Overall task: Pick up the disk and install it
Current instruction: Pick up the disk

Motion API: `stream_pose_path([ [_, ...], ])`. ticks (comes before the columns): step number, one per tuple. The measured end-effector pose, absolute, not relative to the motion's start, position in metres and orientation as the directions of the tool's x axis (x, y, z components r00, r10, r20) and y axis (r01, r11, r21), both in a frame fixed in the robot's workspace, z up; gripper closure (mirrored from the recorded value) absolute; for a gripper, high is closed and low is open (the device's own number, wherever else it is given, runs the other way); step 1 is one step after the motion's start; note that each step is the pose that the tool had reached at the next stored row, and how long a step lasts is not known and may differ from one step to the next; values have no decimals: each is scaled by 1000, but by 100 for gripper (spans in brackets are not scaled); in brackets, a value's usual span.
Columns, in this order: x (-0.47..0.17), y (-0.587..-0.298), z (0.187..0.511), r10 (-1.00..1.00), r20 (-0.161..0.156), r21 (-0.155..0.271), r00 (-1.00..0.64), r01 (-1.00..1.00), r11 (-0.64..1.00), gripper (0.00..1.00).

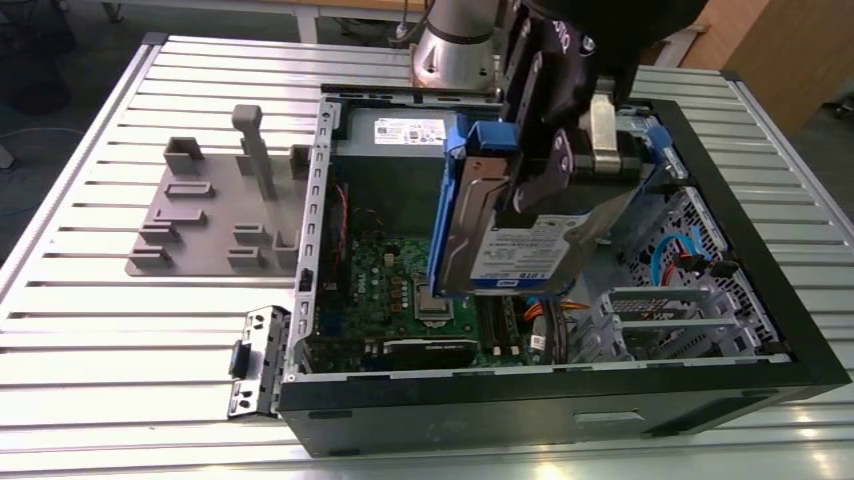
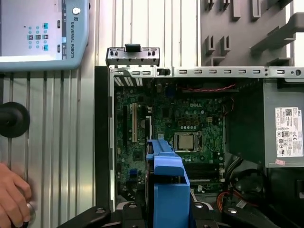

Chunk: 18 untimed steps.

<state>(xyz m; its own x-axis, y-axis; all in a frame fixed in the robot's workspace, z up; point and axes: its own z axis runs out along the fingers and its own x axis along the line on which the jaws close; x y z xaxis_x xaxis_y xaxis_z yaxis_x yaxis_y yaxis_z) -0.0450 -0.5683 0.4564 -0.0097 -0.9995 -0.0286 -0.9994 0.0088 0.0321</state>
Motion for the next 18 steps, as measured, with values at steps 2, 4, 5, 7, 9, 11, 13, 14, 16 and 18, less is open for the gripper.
stream_pose_path([
  [2,-43,-569,456,-1000,-29,32,-10,-999,9,64],
  [4,-41,-571,456,-1000,-29,32,-10,-999,9,64],
  [5,-40,-571,456,-1000,-29,32,-10,-999,9,64],
  [7,-38,-572,456,-1000,-29,32,-10,-999,9,64],
  [9,-36,-574,456,-1000,-29,32,-10,-999,9,64],
  [11,-34,-575,456,-1000,-29,33,-10,-999,9,64],
  [13,-32,-576,456,-1000,-29,33,-10,-999,9,64],
  [14,-31,-576,456,-1000,-29,33,-10,-999,9,64],
  [16,-28,-577,456,-1000,-29,33,-10,-999,9,64],
  [18,-25,-579,456,-1000,-29,33,-10,-999,9,64],
])
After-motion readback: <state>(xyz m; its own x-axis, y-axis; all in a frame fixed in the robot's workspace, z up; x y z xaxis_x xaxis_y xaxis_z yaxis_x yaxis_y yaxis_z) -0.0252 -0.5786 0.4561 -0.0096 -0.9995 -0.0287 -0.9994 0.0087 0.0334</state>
